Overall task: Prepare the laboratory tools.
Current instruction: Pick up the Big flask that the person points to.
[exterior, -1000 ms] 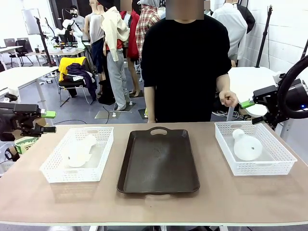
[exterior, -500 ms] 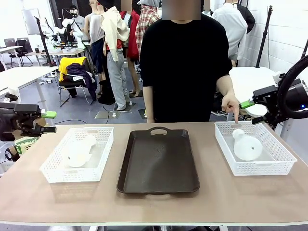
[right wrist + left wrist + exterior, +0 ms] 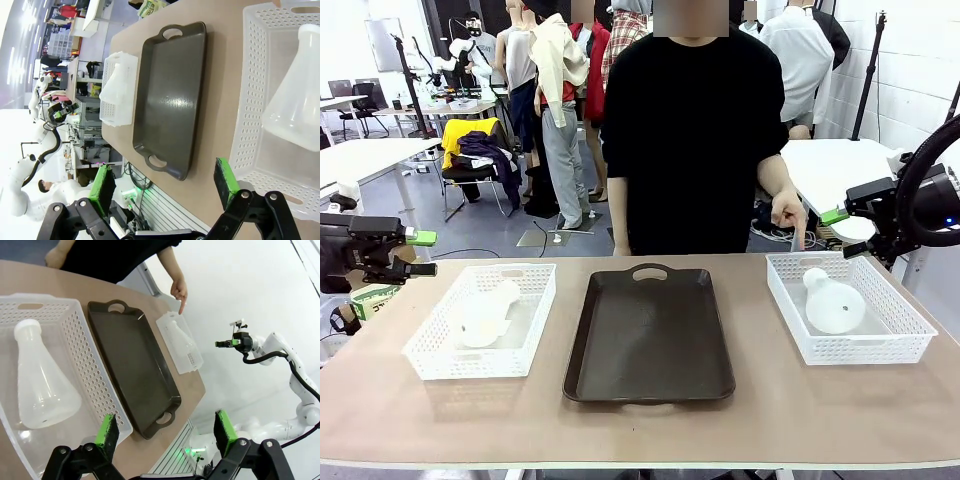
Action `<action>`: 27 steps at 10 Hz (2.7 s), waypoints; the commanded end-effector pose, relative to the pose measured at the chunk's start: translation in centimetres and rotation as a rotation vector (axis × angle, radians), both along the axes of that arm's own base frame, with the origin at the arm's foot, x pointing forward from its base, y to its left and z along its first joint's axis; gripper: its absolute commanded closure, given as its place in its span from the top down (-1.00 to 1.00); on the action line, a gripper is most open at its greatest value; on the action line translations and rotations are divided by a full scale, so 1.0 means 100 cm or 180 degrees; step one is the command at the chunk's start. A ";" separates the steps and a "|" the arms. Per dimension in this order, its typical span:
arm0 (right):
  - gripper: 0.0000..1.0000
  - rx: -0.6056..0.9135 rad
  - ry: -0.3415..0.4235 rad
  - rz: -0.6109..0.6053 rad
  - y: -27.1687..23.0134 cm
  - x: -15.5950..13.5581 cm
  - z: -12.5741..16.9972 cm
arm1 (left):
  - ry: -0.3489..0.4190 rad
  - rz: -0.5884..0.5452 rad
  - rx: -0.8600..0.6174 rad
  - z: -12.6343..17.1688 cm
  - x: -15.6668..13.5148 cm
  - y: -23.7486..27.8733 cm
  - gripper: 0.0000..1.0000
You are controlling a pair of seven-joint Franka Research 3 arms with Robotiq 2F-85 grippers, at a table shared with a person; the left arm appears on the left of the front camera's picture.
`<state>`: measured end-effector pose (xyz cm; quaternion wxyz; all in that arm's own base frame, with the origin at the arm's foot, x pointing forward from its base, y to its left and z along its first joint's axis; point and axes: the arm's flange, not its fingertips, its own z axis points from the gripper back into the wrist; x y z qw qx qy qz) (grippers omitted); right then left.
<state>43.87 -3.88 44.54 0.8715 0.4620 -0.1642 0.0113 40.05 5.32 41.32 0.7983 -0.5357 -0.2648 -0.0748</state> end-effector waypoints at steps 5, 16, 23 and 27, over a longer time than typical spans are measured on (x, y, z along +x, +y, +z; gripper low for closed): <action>1.00 -0.0957 -0.0252 -0.0423 -0.015 0.022 0.039 | -0.0011 -0.0016 -0.0027 0.000 0.000 0.001 1.00; 1.00 -0.3133 0.0649 -0.0139 0.071 0.153 -0.046 | -0.0011 -0.0016 -0.0027 0.000 0.000 0.001 1.00; 1.00 -0.2909 0.0876 -0.0592 0.067 0.173 -0.082 | -0.0011 -0.0016 -0.0027 0.000 0.000 0.001 1.00; 1.00 -0.3034 0.0896 -0.0825 0.075 0.185 -0.096 | -0.0011 -0.0016 -0.0027 0.000 0.000 0.001 1.00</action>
